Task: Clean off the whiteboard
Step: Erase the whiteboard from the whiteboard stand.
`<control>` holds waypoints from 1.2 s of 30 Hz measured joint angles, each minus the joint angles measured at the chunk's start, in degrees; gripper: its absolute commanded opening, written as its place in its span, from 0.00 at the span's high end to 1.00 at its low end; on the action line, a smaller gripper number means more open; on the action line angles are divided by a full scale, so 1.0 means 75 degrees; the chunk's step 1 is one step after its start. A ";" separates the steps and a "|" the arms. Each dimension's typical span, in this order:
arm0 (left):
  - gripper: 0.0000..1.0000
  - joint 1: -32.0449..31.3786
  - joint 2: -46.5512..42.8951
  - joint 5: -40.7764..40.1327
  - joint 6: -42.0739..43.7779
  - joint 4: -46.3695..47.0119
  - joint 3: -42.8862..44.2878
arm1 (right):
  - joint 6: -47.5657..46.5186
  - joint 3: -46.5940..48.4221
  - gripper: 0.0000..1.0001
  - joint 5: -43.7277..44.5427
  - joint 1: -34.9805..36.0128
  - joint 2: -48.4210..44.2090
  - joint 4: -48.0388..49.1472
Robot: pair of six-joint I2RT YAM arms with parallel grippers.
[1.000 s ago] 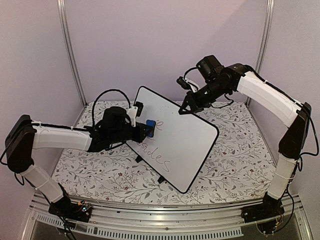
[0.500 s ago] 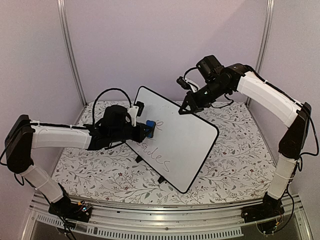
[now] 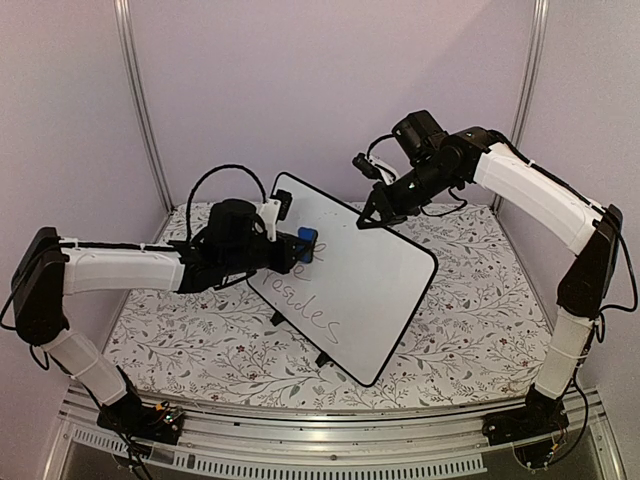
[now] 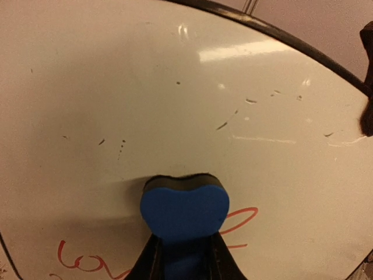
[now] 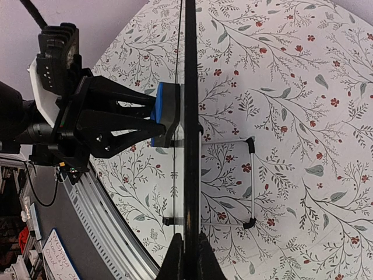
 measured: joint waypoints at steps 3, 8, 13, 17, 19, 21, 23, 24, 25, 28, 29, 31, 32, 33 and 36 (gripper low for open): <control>1.00 -0.0035 -0.0017 0.0003 -0.0058 0.0242 -0.0262 | 0.0003 0.0000 1.00 0.0006 0.0000 0.0000 0.0000; 1.00 -0.0117 -0.0122 0.0003 -0.0204 0.0449 -0.0772 | 0.0003 0.0000 1.00 0.0009 0.0000 0.0000 0.0003; 1.00 -0.0137 -0.0143 0.0000 -0.0259 0.0525 -0.0903 | 0.0000 0.0000 1.00 0.0009 0.0000 0.0000 0.0003; 1.00 -0.0137 -0.0149 -0.0003 -0.0259 0.0522 -0.0903 | 0.0000 0.0000 1.00 0.0009 0.0000 0.0000 0.0003; 1.00 -0.0137 -0.0149 -0.0006 -0.0256 0.0522 -0.0903 | 0.0000 0.0000 1.00 0.0009 0.0000 0.0000 0.0003; 1.00 -0.0137 -0.0149 -0.0006 -0.0251 0.0495 -0.0886 | 0.0000 0.0000 1.00 0.0009 0.0000 0.0000 0.0003; 1.00 -0.0137 -0.0146 -0.0009 -0.0213 0.0370 -0.0807 | 0.0000 0.0000 1.00 0.0012 0.0000 0.0000 0.0000; 1.00 -0.0137 -0.0140 -0.0012 -0.0187 0.0286 -0.0752 | 0.0000 0.0000 1.00 0.0020 0.0000 0.0000 -0.0003; 1.00 -0.0137 -0.0125 -0.0012 -0.0169 0.0195 -0.0688 | 0.0006 0.0000 1.00 0.0029 0.0000 0.0000 -0.0006; 1.00 -0.0137 -0.0058 -0.0015 -0.0061 -0.0119 -0.0370 | 0.0017 0.0000 1.00 0.0055 0.0000 0.0000 -0.0015; 1.00 -0.0137 -0.0035 -0.0015 -0.0020 -0.0184 -0.0245 | 0.0017 0.0000 1.00 0.0058 0.0000 0.0000 -0.0017; 1.00 -0.0137 -0.0026 -0.0015 0.0017 -0.0198 -0.0099 | 0.0017 0.0000 1.00 0.0052 0.0000 0.0000 -0.0015; 1.00 -0.0137 -0.0026 -0.0015 0.0026 -0.0192 -0.0061 | 0.0017 0.0000 1.00 0.0047 0.0000 0.0000 -0.0012; 1.00 -0.0140 -0.0026 -0.0015 0.0026 -0.0187 -0.0050 | 0.0015 0.0000 1.00 0.0044 0.0000 0.0000 -0.0012; 1.00 -0.0143 -0.0026 -0.0020 0.0017 -0.0134 -0.0076 | 0.0015 0.0000 1.00 0.0041 0.0000 0.0000 -0.0009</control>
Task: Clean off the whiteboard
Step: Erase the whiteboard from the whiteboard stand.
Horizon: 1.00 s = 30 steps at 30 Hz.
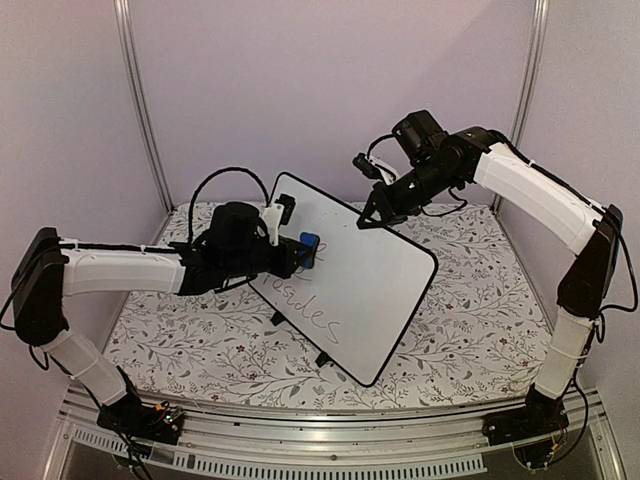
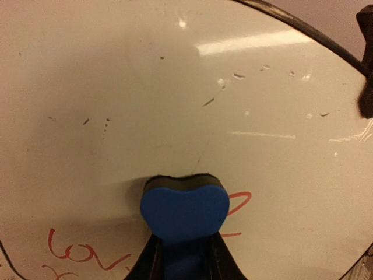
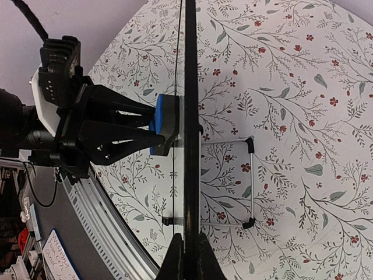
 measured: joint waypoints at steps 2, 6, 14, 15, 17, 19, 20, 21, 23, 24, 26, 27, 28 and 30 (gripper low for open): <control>1.00 -0.0003 0.0000 0.0000 -0.0026 0.0154 -0.0105 | -0.0003 0.0000 1.00 -0.0006 0.0000 0.0000 0.0003; 1.00 -0.0012 -0.0044 0.0006 -0.0146 0.0490 -0.0458 | -0.0003 0.0000 1.00 -0.0009 0.0000 0.0000 0.0006; 1.00 -0.0073 -0.0166 0.0000 -0.0379 0.0673 -0.1172 | -0.0003 0.0000 1.00 -0.0009 0.0000 -0.0003 0.0009; 1.00 -0.0076 -0.0175 0.0000 -0.0399 0.0699 -0.1209 | -0.0006 0.0000 1.00 -0.0012 0.0000 0.0000 0.0009; 1.00 -0.0082 -0.0195 -0.0003 -0.0423 0.0705 -0.1239 | -0.0009 0.0000 1.00 -0.0015 0.0009 0.0000 0.0015; 1.00 -0.0082 -0.0195 -0.0003 -0.0428 0.0708 -0.1239 | -0.0009 0.0000 1.00 -0.0012 0.0012 0.0000 0.0017; 1.00 -0.0085 -0.0195 -0.0003 -0.0428 0.0708 -0.1239 | -0.0009 0.0000 1.00 -0.0012 0.0012 0.0000 0.0017; 1.00 -0.0085 -0.0195 -0.0006 -0.0425 0.0705 -0.1236 | -0.0009 0.0000 1.00 -0.0012 0.0012 0.0000 0.0017; 1.00 -0.0085 -0.0195 -0.0009 -0.0408 0.0632 -0.1183 | -0.0009 0.0000 1.00 -0.0009 0.0012 -0.0003 0.0015; 1.00 -0.0085 -0.0192 -0.0012 -0.0388 0.0536 -0.1122 | -0.0009 0.0000 1.00 -0.0006 0.0012 0.0000 0.0015; 1.00 -0.0085 -0.0169 -0.0012 -0.0315 0.0280 -0.0927 | -0.0003 0.0000 1.00 0.0012 0.0012 0.0000 0.0009; 1.00 -0.0087 -0.0140 -0.0012 -0.0256 0.0175 -0.0796 | -0.0003 0.0000 1.00 0.0017 0.0012 0.0000 0.0006; 1.00 -0.0087 -0.0108 -0.0009 -0.0192 0.0055 -0.0612 | 0.0000 0.0000 1.00 0.0023 0.0012 0.0000 0.0003; 1.00 -0.0087 -0.0047 -0.0052 -0.0070 -0.0082 -0.0271 | 0.0003 0.0000 1.00 0.0029 0.0012 0.0000 0.0003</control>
